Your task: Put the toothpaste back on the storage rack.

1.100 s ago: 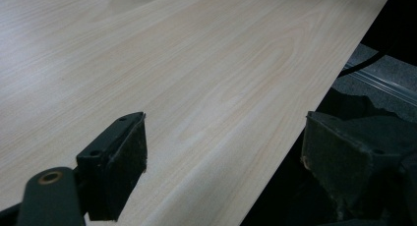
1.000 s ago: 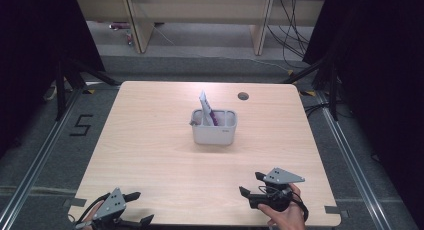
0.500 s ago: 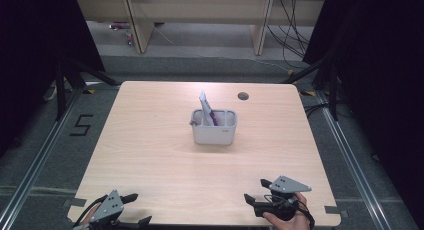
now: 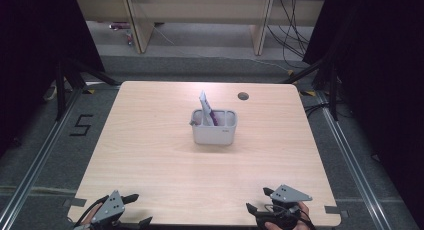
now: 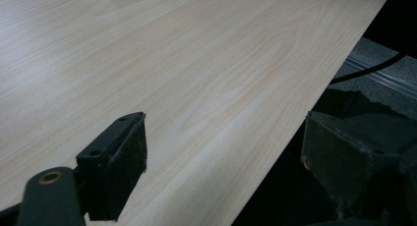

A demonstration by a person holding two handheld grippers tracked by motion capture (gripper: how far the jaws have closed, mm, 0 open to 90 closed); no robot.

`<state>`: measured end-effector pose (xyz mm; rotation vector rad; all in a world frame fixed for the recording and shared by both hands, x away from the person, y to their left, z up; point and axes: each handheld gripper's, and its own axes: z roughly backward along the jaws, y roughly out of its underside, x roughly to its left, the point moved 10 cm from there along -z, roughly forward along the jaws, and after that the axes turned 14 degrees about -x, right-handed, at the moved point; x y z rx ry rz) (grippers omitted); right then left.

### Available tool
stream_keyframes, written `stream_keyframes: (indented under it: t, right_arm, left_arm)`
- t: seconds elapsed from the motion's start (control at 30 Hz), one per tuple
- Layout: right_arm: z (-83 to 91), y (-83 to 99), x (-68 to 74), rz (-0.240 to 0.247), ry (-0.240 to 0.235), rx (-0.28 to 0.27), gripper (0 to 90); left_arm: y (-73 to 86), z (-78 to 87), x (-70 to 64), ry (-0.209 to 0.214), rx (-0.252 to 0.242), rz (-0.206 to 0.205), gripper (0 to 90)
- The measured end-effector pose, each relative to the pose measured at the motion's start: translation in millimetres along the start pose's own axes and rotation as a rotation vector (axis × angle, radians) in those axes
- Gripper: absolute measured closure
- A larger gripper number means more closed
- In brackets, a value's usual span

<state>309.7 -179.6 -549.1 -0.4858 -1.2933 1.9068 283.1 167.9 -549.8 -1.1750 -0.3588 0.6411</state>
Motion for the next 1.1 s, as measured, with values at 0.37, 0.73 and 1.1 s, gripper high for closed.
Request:
stream_keyframes:
  t: [0.37,0.73,1.1]
  right_arm:
    - [4.1,12.9,6.7,-0.025,-0.008,0.036,16.0]
    - [9.5,22.2,5.7,-0.007,0.024,0.091,16.0]
    - [9.6,23.1,8.4,-0.003,0.007,0.097,16.0]
  left_arm:
    - [0.5,-1.7,-1.3,0.001,-0.005,0.010,16.4]
    - [0.3,-0.7,-0.5,-0.001,-0.001,0.003,16.2]
    - [-0.1,-0.9,-0.9,0.002,-0.004,0.008,15.9]
